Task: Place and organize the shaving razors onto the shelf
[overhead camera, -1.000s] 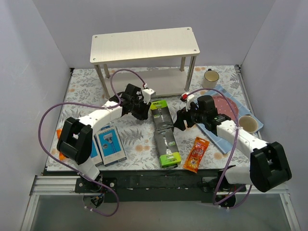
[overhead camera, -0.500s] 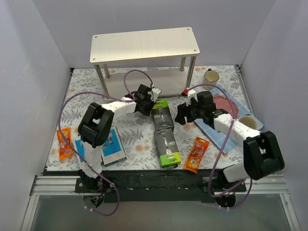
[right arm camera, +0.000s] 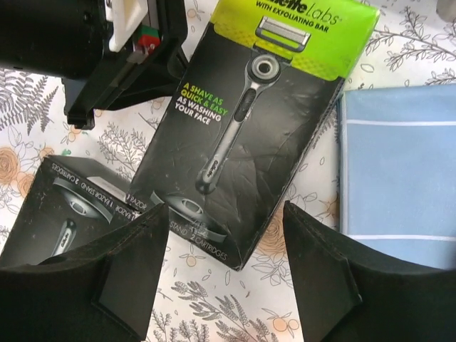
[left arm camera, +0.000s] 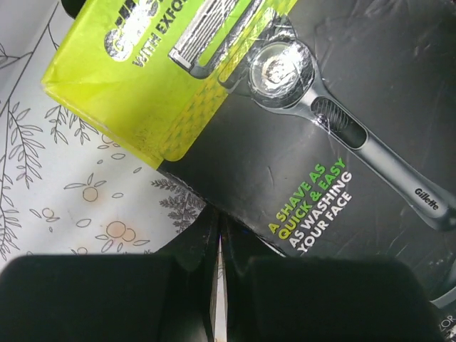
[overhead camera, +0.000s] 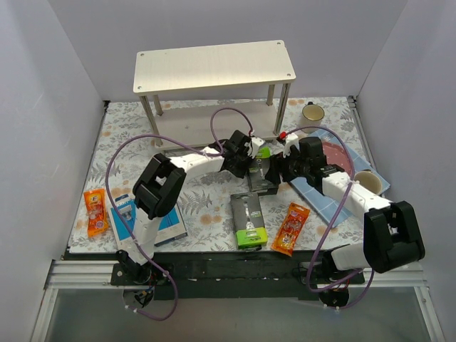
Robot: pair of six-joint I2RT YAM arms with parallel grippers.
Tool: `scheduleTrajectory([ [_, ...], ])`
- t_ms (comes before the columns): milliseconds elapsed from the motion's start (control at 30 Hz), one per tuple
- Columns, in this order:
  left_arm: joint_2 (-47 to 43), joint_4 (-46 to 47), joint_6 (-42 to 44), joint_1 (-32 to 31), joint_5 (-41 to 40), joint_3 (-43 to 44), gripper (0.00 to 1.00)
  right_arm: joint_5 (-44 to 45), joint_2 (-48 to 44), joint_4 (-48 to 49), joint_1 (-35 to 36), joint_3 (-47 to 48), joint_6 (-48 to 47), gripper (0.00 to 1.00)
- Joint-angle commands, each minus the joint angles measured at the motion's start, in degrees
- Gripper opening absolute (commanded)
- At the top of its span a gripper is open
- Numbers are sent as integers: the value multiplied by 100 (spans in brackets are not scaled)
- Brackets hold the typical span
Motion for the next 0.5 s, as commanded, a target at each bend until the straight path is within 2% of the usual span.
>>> scheduleTrajectory([
  [0, -499, -17, -133, -52, -227, -76, 0, 0, -254, 103, -28, -177, -12, 72],
  [200, -912, -454, 27, 97, -518, -24, 0, -316, -473, -125, -28, -300, 172, 71],
  [233, -1139, -543, -61, 185, -491, -6, 4, -621, -578, -143, -28, -318, 181, 71],
  [267, -1289, -640, -122, 281, -212, -23, 11, -790, -623, -195, -19, -353, 155, 72],
  [300, -1473, -702, -158, 500, 86, -136, 36, -965, -667, -213, -2, -362, 94, 72],
  [333, -1632, -763, -141, 615, 855, -242, 47, -1228, -737, -231, 25, -370, -55, 73],
  [400, -2080, -1079, -36, 791, 1650, -592, 66, -1371, -746, -301, 77, -388, -170, 73],
  [433, -2204, -1202, 269, 792, 2289, -716, 70, -1493, -720, -336, 147, -379, -249, 73],
  [467, -2448, -1360, 316, 792, 2548, -874, 73, -1555, -694, -354, 200, -379, -302, 73],
])
